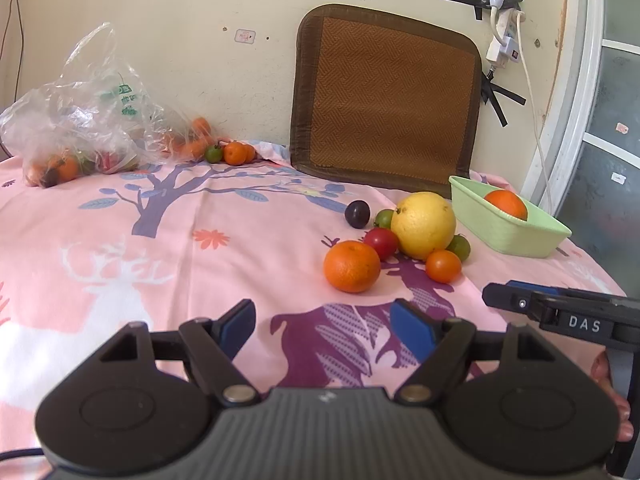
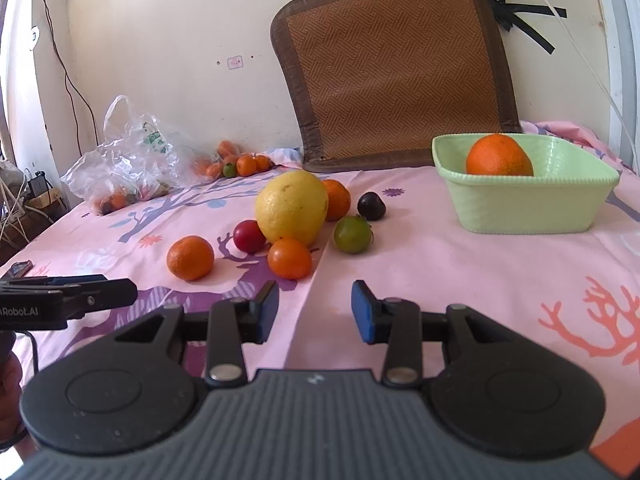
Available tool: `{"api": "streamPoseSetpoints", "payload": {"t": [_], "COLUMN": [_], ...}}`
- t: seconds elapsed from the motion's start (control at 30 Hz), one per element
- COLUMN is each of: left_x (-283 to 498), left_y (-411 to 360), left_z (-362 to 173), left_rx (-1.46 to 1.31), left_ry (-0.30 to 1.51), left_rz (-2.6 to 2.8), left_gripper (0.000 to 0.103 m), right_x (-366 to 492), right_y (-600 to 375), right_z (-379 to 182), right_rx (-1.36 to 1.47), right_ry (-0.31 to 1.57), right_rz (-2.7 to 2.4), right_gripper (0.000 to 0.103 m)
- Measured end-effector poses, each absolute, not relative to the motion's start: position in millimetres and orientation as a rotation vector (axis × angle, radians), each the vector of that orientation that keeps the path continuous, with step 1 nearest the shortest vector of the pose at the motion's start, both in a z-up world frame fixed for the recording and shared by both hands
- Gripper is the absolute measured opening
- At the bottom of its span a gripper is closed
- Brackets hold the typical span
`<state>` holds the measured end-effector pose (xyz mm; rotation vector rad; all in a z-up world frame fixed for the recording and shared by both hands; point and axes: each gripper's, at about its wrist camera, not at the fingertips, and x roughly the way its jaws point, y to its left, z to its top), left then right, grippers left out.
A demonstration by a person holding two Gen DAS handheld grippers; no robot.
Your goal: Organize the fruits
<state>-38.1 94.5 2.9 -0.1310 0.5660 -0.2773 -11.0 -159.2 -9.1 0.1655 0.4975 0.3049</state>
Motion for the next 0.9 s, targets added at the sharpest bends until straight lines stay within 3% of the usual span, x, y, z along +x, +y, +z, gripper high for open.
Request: {"api": "streamPoseSetpoints", "payload": {"t": [0.9], "left_x": [-40], "left_y": [98], "left_z": [4], "left_rx": [-0.147], "left_ry": [0.55], "left_rz": [-0.275], "left_gripper": [0.078], "right_x": [7], "right_y": [-154], "right_z": [12], "right_rx": [0.131], "right_ry": [0.454], "right_rz": [0.353], "right_gripper": [0.044]}}
